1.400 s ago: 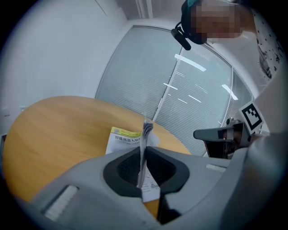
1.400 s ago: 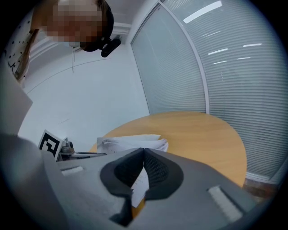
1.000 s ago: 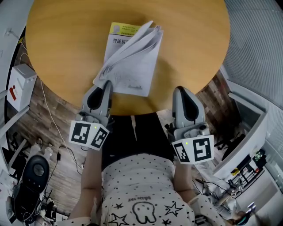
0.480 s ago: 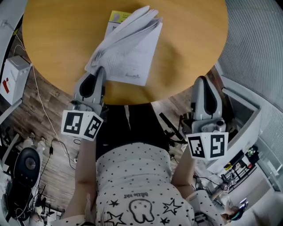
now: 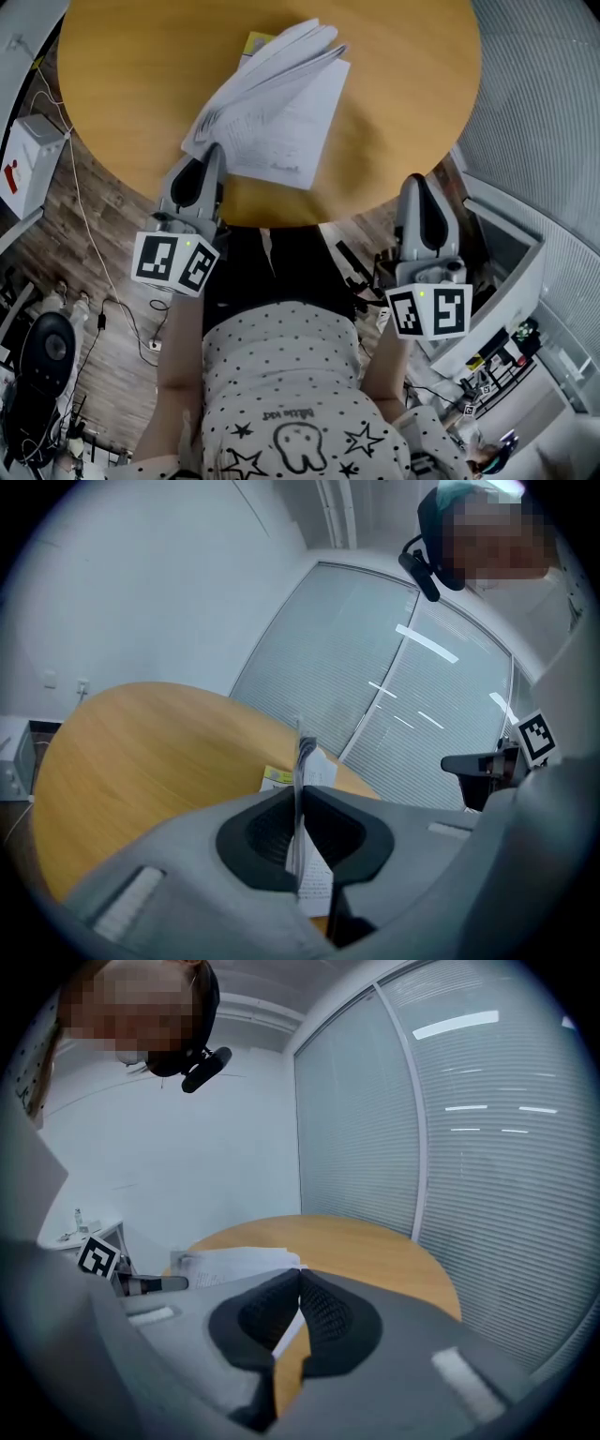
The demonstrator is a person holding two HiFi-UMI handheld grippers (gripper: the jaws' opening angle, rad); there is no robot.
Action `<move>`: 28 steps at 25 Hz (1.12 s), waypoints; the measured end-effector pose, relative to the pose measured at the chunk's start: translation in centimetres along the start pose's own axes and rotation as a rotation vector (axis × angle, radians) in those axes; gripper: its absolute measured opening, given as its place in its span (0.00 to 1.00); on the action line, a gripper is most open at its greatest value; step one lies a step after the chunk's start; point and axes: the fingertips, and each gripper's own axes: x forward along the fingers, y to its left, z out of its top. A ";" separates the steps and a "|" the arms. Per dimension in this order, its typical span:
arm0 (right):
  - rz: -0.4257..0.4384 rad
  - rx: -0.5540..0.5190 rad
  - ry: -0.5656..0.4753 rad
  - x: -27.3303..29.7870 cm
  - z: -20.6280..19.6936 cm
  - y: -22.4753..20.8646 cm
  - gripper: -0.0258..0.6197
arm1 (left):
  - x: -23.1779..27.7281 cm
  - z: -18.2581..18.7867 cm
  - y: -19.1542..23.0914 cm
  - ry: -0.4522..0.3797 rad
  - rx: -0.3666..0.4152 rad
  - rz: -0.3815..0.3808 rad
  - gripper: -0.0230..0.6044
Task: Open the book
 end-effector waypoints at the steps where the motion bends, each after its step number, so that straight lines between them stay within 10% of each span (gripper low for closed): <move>1: 0.004 -0.003 -0.001 0.1 0.2 0.4 0.04 | -0.2 0.2 0.2 -0.004 -0.006 0.004 0.09; 28: 0.052 -0.029 -0.073 -1.0 6.3 4.8 0.04 | -2.6 1.4 4.9 -0.050 -0.129 0.129 0.08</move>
